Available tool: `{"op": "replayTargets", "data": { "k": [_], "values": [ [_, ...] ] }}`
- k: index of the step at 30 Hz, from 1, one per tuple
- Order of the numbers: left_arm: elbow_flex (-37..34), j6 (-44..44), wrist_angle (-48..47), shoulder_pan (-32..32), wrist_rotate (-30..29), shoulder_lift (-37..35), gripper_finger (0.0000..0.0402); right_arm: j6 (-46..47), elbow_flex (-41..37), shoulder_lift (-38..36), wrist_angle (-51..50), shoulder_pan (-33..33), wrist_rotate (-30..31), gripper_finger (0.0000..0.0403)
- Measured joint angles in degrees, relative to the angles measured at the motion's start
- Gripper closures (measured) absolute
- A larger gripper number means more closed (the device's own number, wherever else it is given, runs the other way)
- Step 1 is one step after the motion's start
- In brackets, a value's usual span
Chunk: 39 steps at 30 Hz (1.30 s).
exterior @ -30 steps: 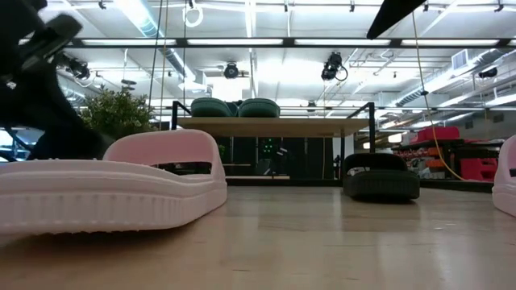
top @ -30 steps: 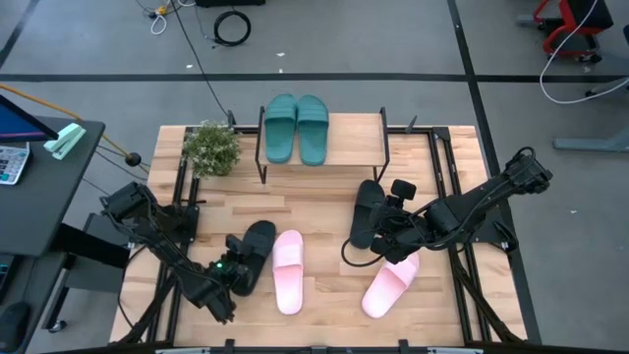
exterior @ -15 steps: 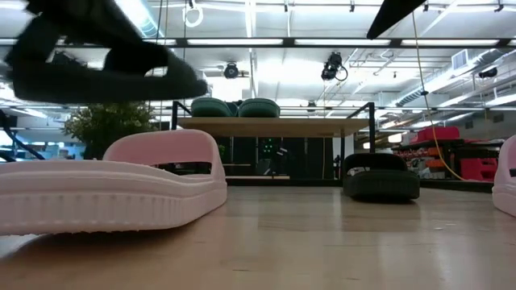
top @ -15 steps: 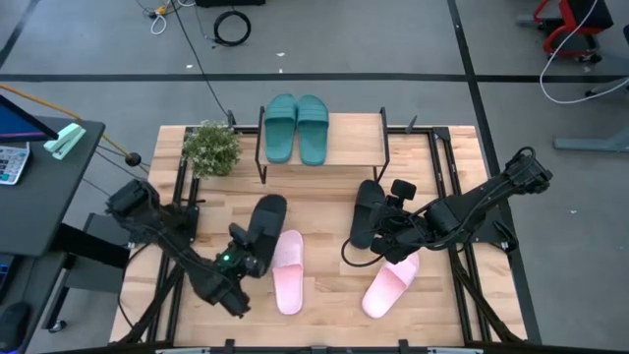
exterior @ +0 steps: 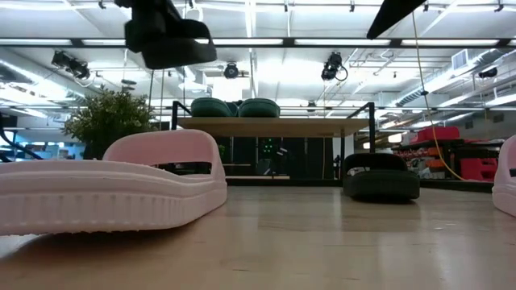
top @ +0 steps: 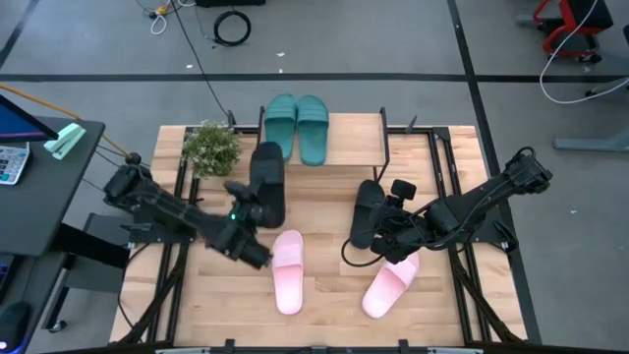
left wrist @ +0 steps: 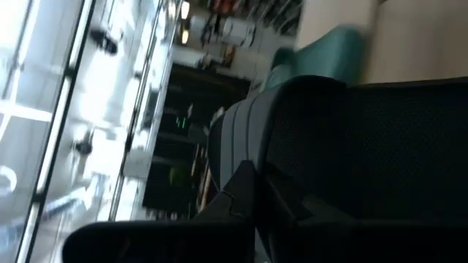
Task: Pick and place slides into the shelf
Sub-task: Put the bottom black slide on the shelf
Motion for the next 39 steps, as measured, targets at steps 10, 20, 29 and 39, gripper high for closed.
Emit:
{"op": "replayTargets", "data": {
  "k": [10, 20, 29, 39],
  "values": [
    [0.00, 16.26, 10.55, 10.39, 0.72, -5.43, 0.0391, -3.47, 0.00, 0.00, -0.02, -0.02, -0.01, 0.0243],
    [0.00, 64.49, 64.34, 19.21, 33.34, -6.26, 0.0391, -15.41, 0.00, 0.00, -0.02, -0.02, 0.00, 0.0243],
    [0.07, 74.87, 80.20, 26.06, 42.67, -5.48, 0.0391, 0.48, 0.00, 0.00, 0.92, -0.02, -0.02, 0.0243],
    [3.17, 72.05, 84.79, 30.94, 54.43, 2.59, 0.0391, 11.70, 0.01, -0.76, 3.69, -0.02, -0.32, 0.0243]
  ]
}}
